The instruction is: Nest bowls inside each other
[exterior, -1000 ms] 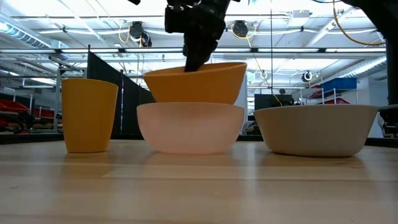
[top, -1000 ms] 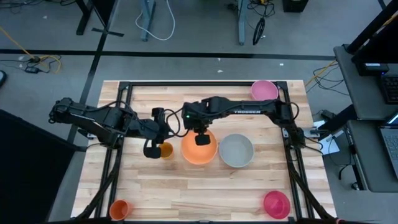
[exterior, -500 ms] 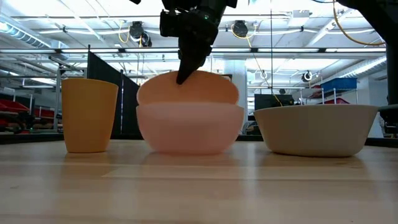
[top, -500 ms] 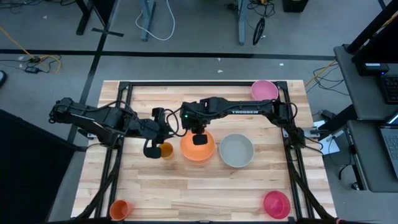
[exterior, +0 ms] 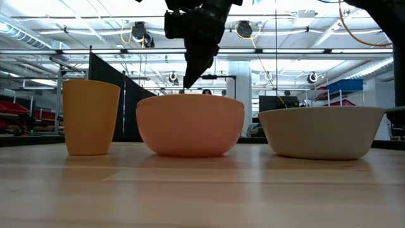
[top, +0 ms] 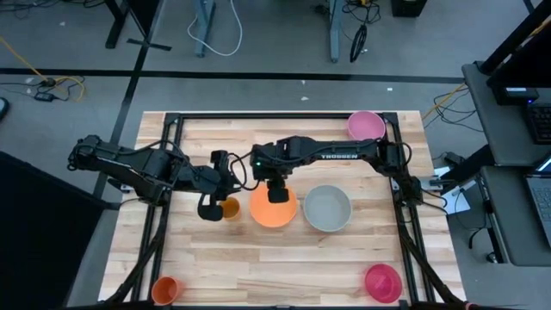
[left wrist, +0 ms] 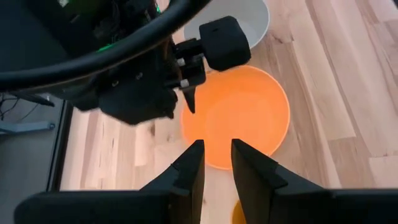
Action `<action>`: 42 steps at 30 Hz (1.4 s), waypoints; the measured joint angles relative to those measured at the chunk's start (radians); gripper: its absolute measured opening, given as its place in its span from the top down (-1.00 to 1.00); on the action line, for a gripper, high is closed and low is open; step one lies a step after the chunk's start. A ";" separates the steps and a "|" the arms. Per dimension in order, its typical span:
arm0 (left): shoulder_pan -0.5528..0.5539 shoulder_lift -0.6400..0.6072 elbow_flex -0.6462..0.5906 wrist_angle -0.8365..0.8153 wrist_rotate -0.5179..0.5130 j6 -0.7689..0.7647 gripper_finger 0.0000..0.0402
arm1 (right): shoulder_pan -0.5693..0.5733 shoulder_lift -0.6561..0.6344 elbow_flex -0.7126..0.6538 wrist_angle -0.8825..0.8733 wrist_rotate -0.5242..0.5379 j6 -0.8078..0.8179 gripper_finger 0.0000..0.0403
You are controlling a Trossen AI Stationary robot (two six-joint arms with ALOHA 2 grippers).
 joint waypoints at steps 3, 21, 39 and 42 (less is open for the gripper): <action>0.000 0.001 0.000 0.032 0.000 0.015 0.67 | 0.000 -0.048 0.000 -0.093 0.056 0.031 0.34; 0.001 0.297 0.000 0.466 0.016 0.328 0.67 | 0.320 -0.513 0.000 -0.318 0.264 0.323 0.32; 0.094 0.542 0.002 0.663 0.276 0.556 -0.02 | 0.530 -0.546 0.000 -0.339 0.442 0.424 0.32; 0.102 0.571 0.002 0.711 0.306 0.599 -0.16 | 0.530 -0.536 0.000 -0.362 0.442 0.439 0.32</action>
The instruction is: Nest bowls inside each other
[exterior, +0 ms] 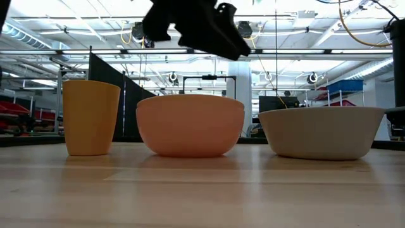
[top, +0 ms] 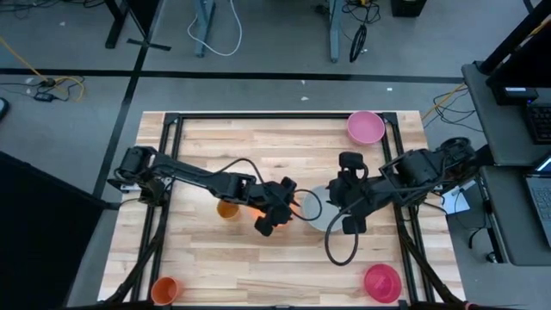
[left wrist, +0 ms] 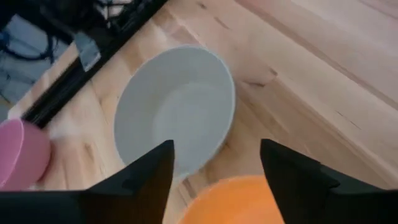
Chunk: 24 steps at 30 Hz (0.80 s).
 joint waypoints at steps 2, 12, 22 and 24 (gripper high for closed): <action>0.000 0.022 0.000 0.015 0.020 0.012 -0.21 | 0.000 0.010 0.000 -0.004 0.000 0.005 0.32; 0.001 0.177 0.105 0.013 0.049 0.039 -0.22 | 0.000 0.060 0.000 0.001 -0.001 0.013 0.32; 0.029 0.287 0.281 -0.149 0.052 0.085 -0.22 | 0.000 0.074 0.000 0.018 -0.002 0.013 0.32; 0.040 0.308 0.300 -0.166 0.054 0.090 -0.22 | 0.000 0.074 0.000 0.019 -0.002 0.013 0.32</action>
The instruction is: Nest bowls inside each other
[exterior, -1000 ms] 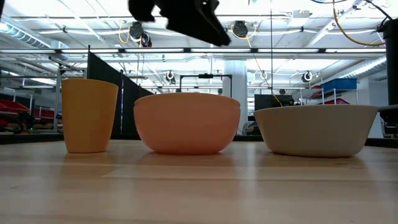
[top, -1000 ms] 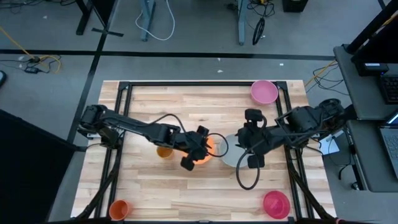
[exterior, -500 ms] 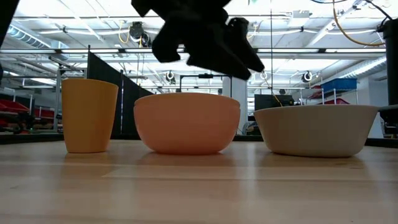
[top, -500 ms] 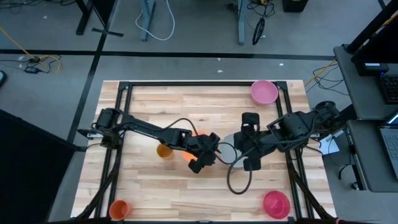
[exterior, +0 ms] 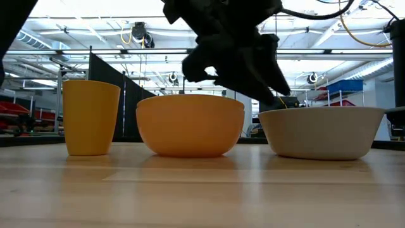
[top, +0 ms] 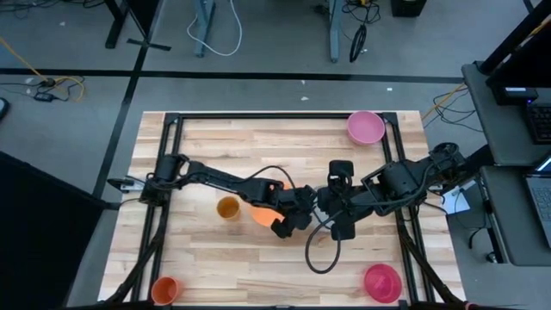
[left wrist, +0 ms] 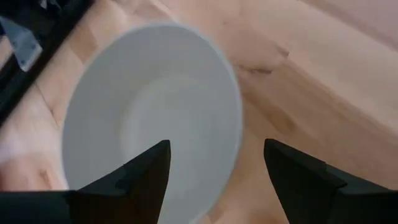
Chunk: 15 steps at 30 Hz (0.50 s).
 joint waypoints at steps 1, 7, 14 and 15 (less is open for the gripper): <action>0.004 0.013 0.010 -0.002 0.011 0.000 -0.22 | 0.000 0.000 0.000 0.000 0.000 0.000 0.32; 0.013 0.063 0.051 -0.022 0.049 0.002 -0.21 | 0.000 0.000 0.000 0.000 0.000 0.000 0.32; 0.012 0.082 0.054 -0.003 0.051 0.021 0.10 | 0.000 0.000 0.000 0.001 0.000 -0.008 0.32; 0.012 0.082 0.054 0.000 0.051 0.021 0.18 | 0.000 0.000 0.000 0.001 0.000 -0.008 0.32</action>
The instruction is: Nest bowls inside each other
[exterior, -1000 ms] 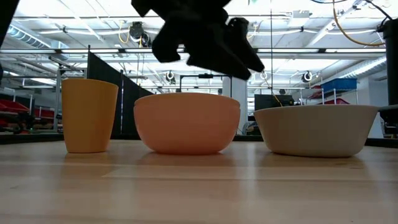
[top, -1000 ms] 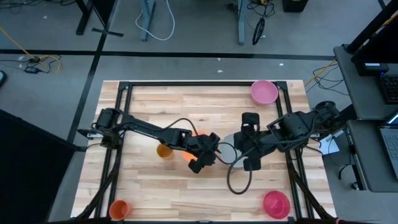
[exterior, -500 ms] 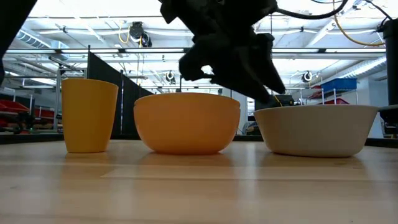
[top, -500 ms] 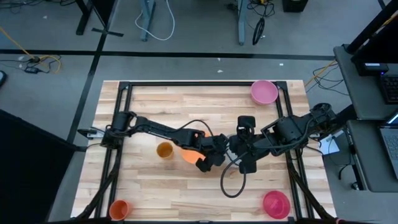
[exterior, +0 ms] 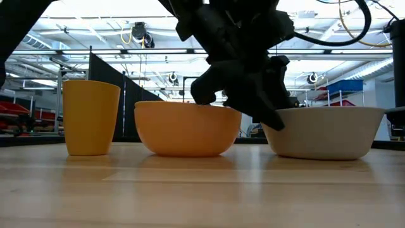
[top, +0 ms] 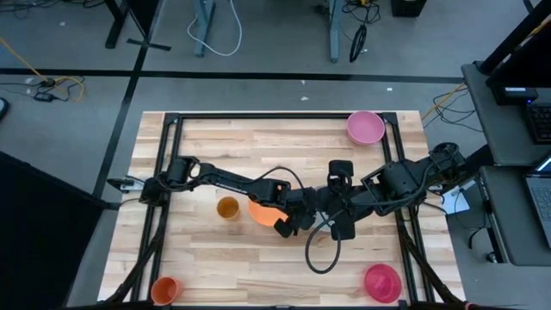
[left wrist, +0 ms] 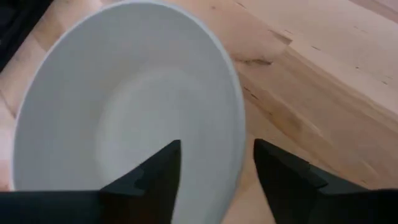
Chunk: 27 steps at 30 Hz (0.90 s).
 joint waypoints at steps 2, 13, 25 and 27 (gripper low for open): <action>0.000 0.000 0.000 0.014 0.000 -0.001 0.36 | 0.000 0.000 0.000 0.000 0.000 0.000 0.32; 0.000 0.000 0.000 0.089 -0.001 -0.005 0.98 | -0.002 0.000 0.000 0.000 0.000 0.000 0.32; -0.011 -0.073 -0.002 0.022 -0.069 -0.004 1.00 | -0.081 -0.019 0.000 -0.101 0.185 0.091 0.32; -0.017 -0.109 -0.001 -0.020 -0.073 -0.006 1.00 | -0.123 -0.025 0.000 -0.102 0.205 0.098 0.32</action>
